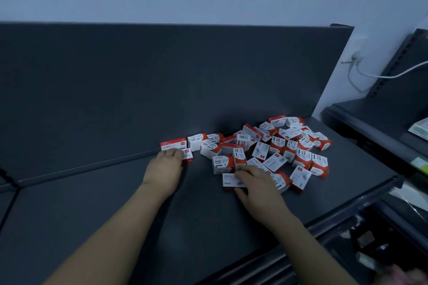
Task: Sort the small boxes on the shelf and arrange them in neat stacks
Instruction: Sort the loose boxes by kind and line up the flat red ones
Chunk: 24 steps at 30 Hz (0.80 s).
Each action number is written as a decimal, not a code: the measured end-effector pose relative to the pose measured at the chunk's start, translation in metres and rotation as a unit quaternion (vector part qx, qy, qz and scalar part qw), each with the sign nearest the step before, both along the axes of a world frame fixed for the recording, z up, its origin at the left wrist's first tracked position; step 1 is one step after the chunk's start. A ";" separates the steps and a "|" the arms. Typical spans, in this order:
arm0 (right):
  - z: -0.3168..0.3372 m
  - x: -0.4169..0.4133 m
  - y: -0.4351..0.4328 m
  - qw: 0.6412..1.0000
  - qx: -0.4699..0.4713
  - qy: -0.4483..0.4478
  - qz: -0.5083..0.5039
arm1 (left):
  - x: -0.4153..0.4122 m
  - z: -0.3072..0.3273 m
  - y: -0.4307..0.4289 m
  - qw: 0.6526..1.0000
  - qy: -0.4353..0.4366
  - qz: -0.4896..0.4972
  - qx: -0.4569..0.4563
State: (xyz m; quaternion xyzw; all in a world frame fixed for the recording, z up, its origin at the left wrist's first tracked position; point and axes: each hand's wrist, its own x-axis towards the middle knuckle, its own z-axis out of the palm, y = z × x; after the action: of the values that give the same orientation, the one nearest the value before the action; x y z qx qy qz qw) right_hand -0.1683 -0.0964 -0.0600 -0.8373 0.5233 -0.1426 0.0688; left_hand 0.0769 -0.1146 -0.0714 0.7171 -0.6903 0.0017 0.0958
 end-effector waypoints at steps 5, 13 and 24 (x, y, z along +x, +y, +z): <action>0.001 0.004 0.004 0.998 0.032 -0.017 0.044 | -0.006 0.011 0.020 1.000 0.023 0.001 0.008; -0.007 0.009 0.010 0.997 0.047 -0.048 0.026 | -0.014 0.009 0.066 0.986 0.154 0.042 0.055; 0.006 0.062 0.016 0.983 0.055 -0.143 0.103 | 0.011 0.021 0.126 0.953 0.258 0.132 -0.091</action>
State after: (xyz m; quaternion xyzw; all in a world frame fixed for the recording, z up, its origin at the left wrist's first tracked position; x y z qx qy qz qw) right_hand -0.1067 -0.0799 -0.0542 -0.8526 0.4259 -0.2243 0.2035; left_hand 0.0876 0.0119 -0.0503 0.7663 -0.5380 -0.1075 0.3343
